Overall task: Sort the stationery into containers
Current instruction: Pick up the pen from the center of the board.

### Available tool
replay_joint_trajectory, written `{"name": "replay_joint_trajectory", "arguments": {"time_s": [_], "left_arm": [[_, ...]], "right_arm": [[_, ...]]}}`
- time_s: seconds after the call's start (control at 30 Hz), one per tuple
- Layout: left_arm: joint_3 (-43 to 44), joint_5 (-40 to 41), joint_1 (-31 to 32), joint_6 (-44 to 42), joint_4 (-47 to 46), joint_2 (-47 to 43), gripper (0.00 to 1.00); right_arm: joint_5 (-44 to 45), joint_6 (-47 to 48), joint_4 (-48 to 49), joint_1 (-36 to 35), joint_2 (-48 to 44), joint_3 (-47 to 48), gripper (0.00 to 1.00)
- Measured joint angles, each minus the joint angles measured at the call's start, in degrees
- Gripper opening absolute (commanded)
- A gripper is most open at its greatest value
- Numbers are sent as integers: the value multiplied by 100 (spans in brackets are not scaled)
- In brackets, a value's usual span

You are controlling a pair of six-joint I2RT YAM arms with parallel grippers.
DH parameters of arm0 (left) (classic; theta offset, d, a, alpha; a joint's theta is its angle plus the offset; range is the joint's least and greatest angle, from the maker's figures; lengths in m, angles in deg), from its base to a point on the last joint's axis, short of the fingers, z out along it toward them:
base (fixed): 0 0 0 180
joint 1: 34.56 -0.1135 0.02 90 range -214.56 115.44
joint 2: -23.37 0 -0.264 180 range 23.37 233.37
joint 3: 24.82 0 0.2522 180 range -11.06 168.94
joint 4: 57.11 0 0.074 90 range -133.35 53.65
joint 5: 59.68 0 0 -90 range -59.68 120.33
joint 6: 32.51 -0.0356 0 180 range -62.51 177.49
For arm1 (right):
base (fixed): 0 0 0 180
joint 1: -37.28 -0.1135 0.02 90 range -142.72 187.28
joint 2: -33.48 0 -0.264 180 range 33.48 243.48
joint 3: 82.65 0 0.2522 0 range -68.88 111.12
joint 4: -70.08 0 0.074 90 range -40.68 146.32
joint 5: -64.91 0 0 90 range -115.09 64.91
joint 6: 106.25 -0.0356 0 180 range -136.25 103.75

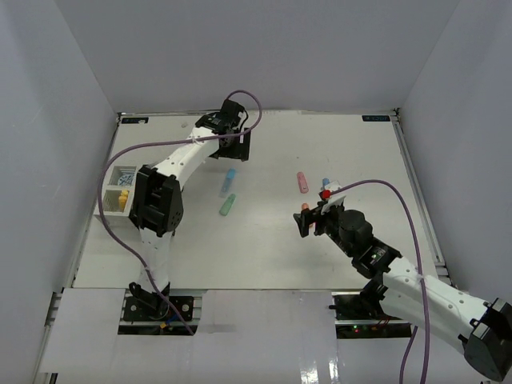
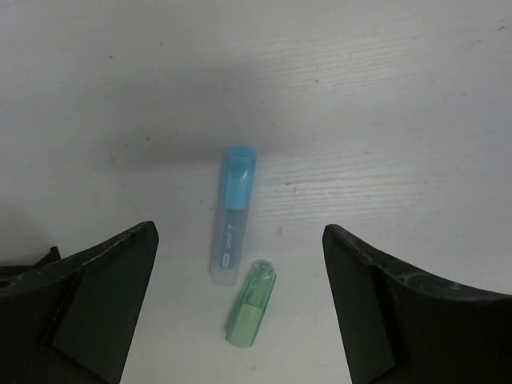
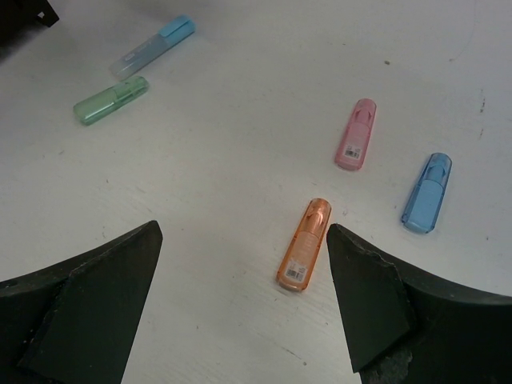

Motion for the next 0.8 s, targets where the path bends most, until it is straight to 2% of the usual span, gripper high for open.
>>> {"name": "replay_joint_trajectory", "arguments": {"time_s": [0.3, 0.8], "left_arm": [[931, -164, -81, -315, 791, 1617, 83], [944, -671, -304, -431, 796, 1921, 60]], "right_arm": [[2, 2, -2, 46, 186, -2, 90], [2, 2, 0, 76, 378, -2, 90]]}}
